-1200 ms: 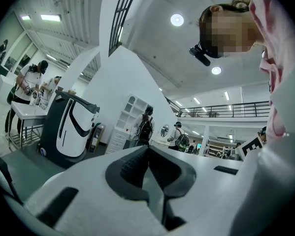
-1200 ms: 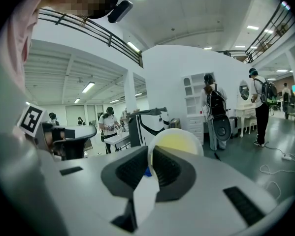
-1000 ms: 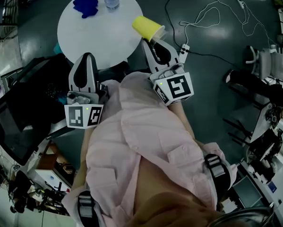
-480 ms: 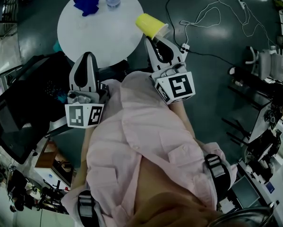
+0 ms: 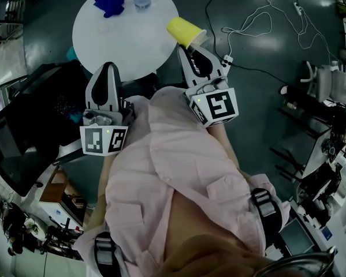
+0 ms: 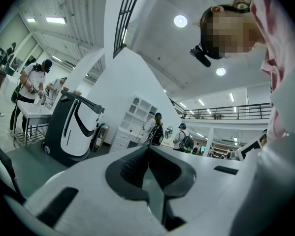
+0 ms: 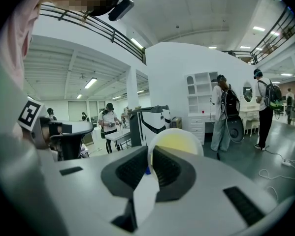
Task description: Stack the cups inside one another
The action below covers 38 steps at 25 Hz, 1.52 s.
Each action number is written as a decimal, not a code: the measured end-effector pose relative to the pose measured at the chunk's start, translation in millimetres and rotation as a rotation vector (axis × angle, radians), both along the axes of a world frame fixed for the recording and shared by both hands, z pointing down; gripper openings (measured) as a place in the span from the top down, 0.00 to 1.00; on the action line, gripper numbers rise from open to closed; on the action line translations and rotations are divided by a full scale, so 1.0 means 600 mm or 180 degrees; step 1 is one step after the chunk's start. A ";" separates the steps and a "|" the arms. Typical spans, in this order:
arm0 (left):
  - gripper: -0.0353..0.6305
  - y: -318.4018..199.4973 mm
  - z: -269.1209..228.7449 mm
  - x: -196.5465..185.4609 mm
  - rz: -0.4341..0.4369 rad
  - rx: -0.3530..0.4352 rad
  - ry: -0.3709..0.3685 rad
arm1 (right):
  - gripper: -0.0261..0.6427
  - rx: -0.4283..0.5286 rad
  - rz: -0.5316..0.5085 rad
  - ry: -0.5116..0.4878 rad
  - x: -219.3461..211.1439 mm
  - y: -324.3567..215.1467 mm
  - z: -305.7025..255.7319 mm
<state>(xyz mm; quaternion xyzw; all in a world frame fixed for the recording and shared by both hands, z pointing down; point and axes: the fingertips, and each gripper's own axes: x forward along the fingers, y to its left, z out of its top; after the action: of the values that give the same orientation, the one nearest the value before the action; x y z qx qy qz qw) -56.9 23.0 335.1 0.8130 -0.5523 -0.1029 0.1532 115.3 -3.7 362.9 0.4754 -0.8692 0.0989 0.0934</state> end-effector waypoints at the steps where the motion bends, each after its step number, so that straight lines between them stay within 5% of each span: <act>1: 0.92 0.000 0.000 -0.001 -0.0005 0.0001 0.0001 | 0.89 0.0005 -0.0010 0.0004 -0.001 0.000 0.000; 25: 0.92 -0.008 0.008 -0.011 -0.0172 -0.0005 0.0086 | 0.89 0.0053 -0.0050 0.0130 -0.003 -0.018 0.000; 38: 0.92 -0.006 0.007 -0.029 -0.0185 -0.0072 0.0045 | 0.89 0.0261 -0.0364 0.0443 -0.061 -0.028 -0.028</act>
<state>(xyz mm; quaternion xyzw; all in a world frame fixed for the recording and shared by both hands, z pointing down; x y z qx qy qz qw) -74.5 19.3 339.1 0.7941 -0.5757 -0.1068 0.1633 78.6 -20.7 346.0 0.4342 -0.8896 0.0245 0.1395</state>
